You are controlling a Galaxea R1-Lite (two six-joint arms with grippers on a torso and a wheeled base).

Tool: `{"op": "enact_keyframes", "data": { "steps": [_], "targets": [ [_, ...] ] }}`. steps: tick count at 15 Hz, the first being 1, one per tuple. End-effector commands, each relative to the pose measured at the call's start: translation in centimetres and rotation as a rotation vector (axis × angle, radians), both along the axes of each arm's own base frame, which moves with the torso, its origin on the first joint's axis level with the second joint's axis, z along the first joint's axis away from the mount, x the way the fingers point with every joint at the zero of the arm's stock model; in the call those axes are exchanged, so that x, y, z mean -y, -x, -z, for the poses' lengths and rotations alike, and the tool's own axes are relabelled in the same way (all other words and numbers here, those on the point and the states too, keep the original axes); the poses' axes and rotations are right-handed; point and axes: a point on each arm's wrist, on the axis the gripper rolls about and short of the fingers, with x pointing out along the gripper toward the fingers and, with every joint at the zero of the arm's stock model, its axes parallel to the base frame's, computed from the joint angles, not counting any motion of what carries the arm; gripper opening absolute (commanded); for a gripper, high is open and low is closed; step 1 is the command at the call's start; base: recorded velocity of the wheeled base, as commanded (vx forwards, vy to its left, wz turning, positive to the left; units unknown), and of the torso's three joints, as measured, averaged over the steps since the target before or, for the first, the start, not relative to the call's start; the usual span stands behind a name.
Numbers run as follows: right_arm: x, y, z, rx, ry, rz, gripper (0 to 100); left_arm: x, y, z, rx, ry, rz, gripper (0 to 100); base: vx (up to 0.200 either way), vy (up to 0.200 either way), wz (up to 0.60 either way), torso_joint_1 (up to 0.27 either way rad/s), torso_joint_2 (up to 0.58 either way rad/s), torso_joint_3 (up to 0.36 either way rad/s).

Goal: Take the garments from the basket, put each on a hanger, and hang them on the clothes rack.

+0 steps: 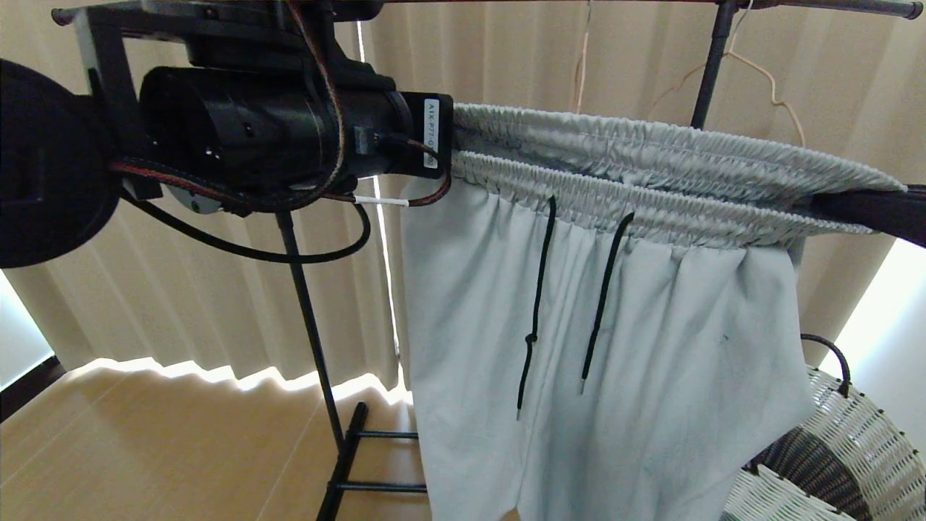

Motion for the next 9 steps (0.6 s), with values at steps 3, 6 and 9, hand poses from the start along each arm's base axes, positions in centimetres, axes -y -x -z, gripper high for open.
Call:
{"op": "enact_keyframes", "data": {
  "steps": [3,6,9],
  "targets": [
    [0.0,1.2,0.5,0.023,0.026,-0.043,0,0.6,-0.7,0.9,-0.019,-0.016,-0.007,0,0.000,0.000,0.00,0.000,0.00,0.000],
    [-0.2,0.6,0.4,0.021,0.031,-0.035,0,0.2,-0.3,0.8,-0.024,-0.024,-0.008,0,0.000,0.000,0.00,0.000,0.00,0.000],
    [-0.4,-2.0,0.5,0.025,0.029,0.036,0,-1.1,1.2,0.6,-0.024,-0.033,-0.001,0,0.000,0.000,0.00,0.000,0.00,0.000]
  ]
}}
